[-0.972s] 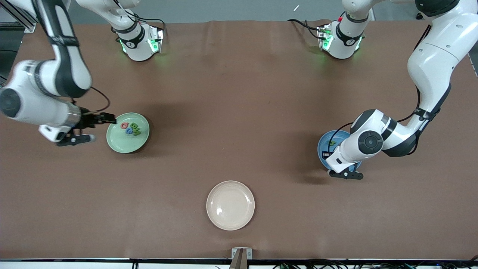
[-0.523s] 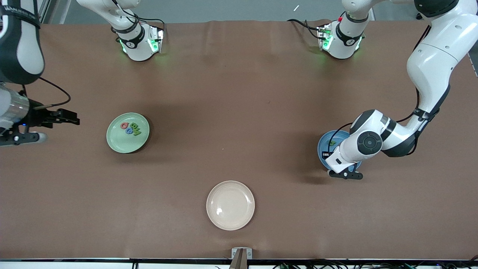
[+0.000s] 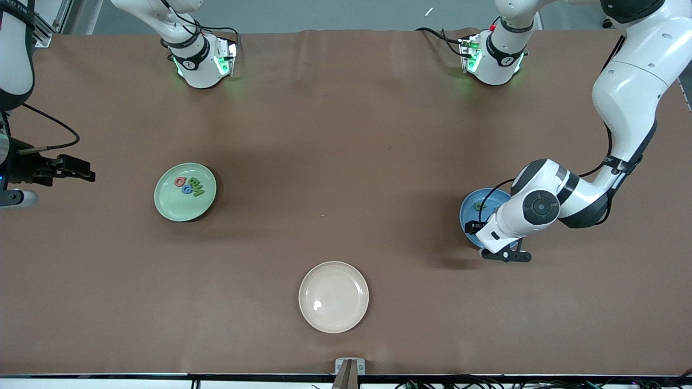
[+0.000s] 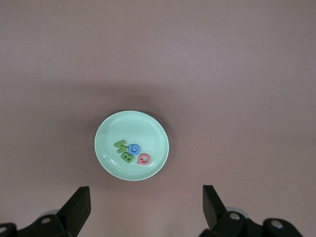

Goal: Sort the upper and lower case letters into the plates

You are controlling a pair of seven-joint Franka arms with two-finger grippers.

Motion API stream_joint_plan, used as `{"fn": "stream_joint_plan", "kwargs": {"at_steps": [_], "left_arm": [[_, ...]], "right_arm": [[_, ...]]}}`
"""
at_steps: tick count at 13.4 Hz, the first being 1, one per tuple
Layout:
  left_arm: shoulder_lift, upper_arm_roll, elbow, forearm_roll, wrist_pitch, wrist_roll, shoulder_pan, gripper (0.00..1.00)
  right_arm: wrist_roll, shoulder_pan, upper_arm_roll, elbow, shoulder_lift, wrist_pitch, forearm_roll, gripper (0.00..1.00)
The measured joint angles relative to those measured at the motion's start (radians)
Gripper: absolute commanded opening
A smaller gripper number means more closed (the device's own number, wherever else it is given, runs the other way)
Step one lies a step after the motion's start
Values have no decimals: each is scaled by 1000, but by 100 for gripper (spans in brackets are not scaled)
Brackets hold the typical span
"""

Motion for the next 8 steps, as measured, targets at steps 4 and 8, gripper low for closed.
{"fn": "stream_joint_plan", "kwargs": {"at_steps": [4, 8], "left_arm": [[-8, -15, 1, 0, -10, 0, 10, 100], [-35, -32, 2, -100, -23, 42, 22, 100]], "right_arm": [[1, -20, 0, 47, 17, -4, 1, 100], [3, -18, 12, 48, 19, -30, 1, 100]]}}
